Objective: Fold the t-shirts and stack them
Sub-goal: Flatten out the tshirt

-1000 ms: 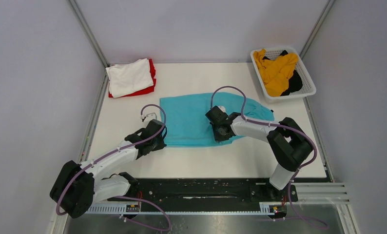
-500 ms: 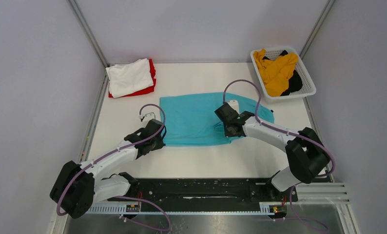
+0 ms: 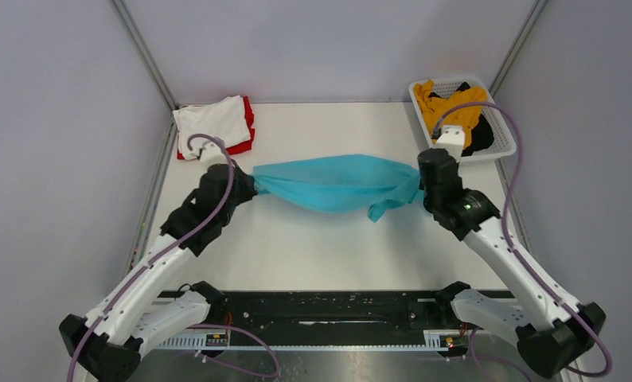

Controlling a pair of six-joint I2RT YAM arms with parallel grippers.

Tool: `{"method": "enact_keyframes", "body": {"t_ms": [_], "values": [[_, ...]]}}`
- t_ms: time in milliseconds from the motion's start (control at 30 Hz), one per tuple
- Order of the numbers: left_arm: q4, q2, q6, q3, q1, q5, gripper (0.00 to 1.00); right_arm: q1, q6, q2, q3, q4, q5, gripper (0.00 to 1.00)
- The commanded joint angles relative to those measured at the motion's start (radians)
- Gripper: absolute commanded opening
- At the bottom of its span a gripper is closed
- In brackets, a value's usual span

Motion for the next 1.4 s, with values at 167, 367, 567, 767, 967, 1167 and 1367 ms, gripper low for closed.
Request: {"method": "enact_keyframes", "body": {"t_ms": [167, 367, 567, 767, 967, 1167, 1367], "values": [[0.057, -0.197, 0.187, 0.326, 0.010, -0.183, 0.00, -0.008, -0.325, -0.252, 0.279, 0.158, 0.038, 0.00], [0.076, -0.297, 0.298, 0.519, 0.010, -0.114, 0.00, -0.008, -0.392, -0.329, 0.509, 0.141, -0.155, 0.00], [0.063, -0.318, 0.354, 0.701, 0.010, 0.054, 0.00, -0.008, -0.407, -0.306, 0.816, -0.015, -0.430, 0.00], [0.035, -0.312, 0.371, 0.819, 0.010, 0.143, 0.00, -0.007, -0.444, -0.257, 1.041, -0.104, -0.526, 0.00], [0.029, -0.291, 0.374, 0.806, 0.010, 0.129, 0.00, -0.008, -0.480, -0.220, 1.049, -0.113, -0.489, 0.00], [0.041, -0.250, 0.390, 0.674, 0.010, -0.068, 0.00, -0.008, -0.545, -0.255, 0.742, 0.079, -0.302, 0.00], [0.128, -0.196, 0.365, 0.371, 0.011, -0.403, 0.00, -0.008, -0.549, -0.236, 0.413, 0.238, -0.175, 0.00]]}}
